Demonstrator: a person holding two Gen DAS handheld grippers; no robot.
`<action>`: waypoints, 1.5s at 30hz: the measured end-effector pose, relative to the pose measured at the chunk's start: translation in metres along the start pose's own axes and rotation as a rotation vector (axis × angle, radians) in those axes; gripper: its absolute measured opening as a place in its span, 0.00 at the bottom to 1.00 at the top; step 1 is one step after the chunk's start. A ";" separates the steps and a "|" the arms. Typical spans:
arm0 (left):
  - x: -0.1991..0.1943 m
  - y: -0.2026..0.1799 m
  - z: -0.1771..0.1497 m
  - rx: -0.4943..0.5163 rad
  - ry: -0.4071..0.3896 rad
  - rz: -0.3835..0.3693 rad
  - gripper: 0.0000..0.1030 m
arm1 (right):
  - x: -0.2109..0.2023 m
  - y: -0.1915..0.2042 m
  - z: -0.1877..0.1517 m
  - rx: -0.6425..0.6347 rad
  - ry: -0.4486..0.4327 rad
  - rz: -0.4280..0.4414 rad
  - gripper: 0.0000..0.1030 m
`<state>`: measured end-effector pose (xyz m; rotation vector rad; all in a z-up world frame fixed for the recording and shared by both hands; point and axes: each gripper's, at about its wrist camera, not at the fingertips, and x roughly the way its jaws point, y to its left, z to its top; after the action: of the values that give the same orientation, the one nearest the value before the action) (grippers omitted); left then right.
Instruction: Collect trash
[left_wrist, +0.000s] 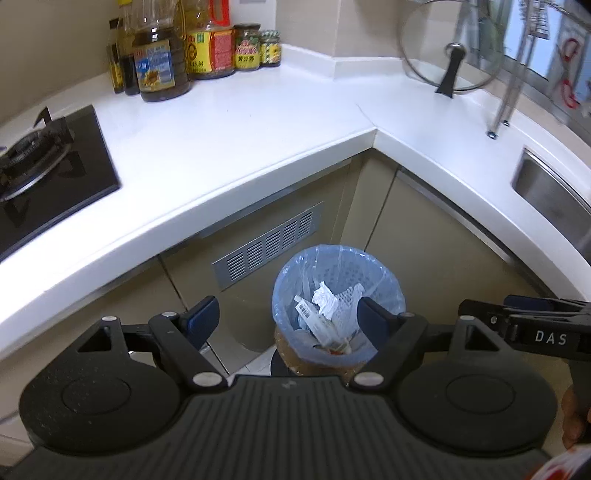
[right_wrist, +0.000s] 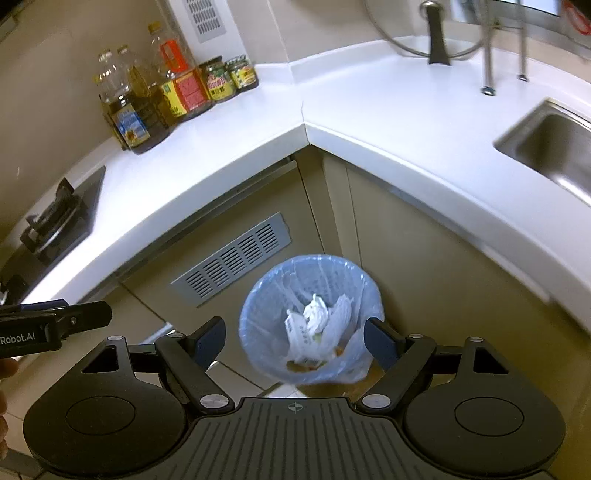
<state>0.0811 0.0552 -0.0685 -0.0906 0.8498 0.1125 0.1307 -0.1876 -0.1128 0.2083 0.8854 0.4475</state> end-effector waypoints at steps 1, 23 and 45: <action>-0.007 0.003 -0.003 0.010 -0.005 -0.010 0.78 | -0.007 0.005 -0.005 0.011 -0.004 -0.007 0.80; -0.101 0.005 -0.052 0.118 -0.050 -0.124 0.78 | -0.113 0.065 -0.060 -0.007 -0.081 -0.058 0.80; -0.116 -0.024 -0.057 0.120 -0.052 -0.112 0.78 | -0.135 0.048 -0.066 -0.030 -0.085 -0.047 0.80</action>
<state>-0.0341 0.0169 -0.0183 -0.0223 0.7956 -0.0417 -0.0090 -0.2073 -0.0428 0.1770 0.7983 0.4051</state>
